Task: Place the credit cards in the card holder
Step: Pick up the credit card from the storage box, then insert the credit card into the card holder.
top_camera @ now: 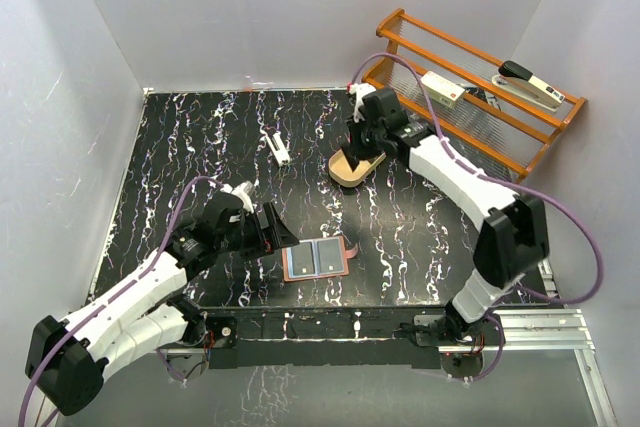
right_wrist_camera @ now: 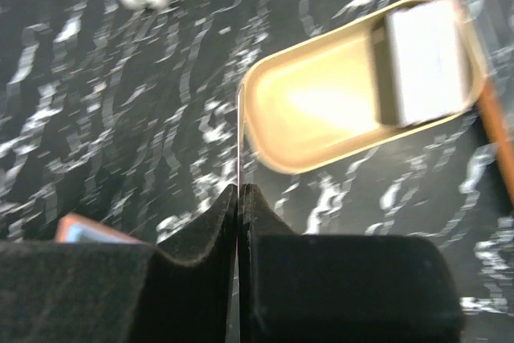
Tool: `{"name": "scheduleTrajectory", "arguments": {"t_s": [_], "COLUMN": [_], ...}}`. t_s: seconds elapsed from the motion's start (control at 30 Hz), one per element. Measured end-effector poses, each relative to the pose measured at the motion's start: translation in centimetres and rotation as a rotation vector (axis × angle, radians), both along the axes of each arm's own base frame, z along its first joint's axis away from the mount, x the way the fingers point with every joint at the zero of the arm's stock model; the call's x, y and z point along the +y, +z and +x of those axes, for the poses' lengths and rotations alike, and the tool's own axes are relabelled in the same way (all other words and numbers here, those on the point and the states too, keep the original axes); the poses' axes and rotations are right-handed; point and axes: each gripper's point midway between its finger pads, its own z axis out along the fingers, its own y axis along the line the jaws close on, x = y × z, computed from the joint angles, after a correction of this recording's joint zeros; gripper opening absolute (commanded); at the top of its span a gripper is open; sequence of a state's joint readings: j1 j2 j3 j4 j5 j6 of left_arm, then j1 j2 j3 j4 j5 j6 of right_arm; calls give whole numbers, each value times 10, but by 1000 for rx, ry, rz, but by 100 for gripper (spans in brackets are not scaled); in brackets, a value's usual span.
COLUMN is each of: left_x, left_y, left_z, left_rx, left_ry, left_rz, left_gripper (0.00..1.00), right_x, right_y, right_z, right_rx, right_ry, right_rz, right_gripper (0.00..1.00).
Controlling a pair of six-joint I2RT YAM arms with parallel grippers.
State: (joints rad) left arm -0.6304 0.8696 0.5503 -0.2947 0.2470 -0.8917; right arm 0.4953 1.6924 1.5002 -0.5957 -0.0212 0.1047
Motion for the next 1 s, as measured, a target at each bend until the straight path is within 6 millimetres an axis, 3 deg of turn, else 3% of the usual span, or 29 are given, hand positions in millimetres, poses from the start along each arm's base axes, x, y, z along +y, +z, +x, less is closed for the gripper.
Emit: {"name": "scheduleTrajectory", "arguments": {"t_s": [0.2,0.43,0.57,0.73,0.87,1.0], "left_x": [-5,-21,-36,-51,-60,-65], "left_y": [10,45,72,110,140,151], "left_z": [6,18,20,24,23,23], "left_rx": [-17,-88,-112,-161,-195,-196], "left_ry": [3,11,-13,-31,-61,-81], "left_rz": [-19,-143,-260,-410,-526,-577], "left_gripper": [81,73,66,64,61,59], "right_x": [26,43,52,50,50,52], "right_y": [10,38,62,75,94,110], "right_z": [-68,-137,-164,-193,-202,-207], "right_rx": [127,222,250,302,309,308], "right_ry": [76,153,215,231,249,273], "right_rz": [305,632,816,989,1074,1132], "right_gripper": [0,0,0,0,0,0]}}
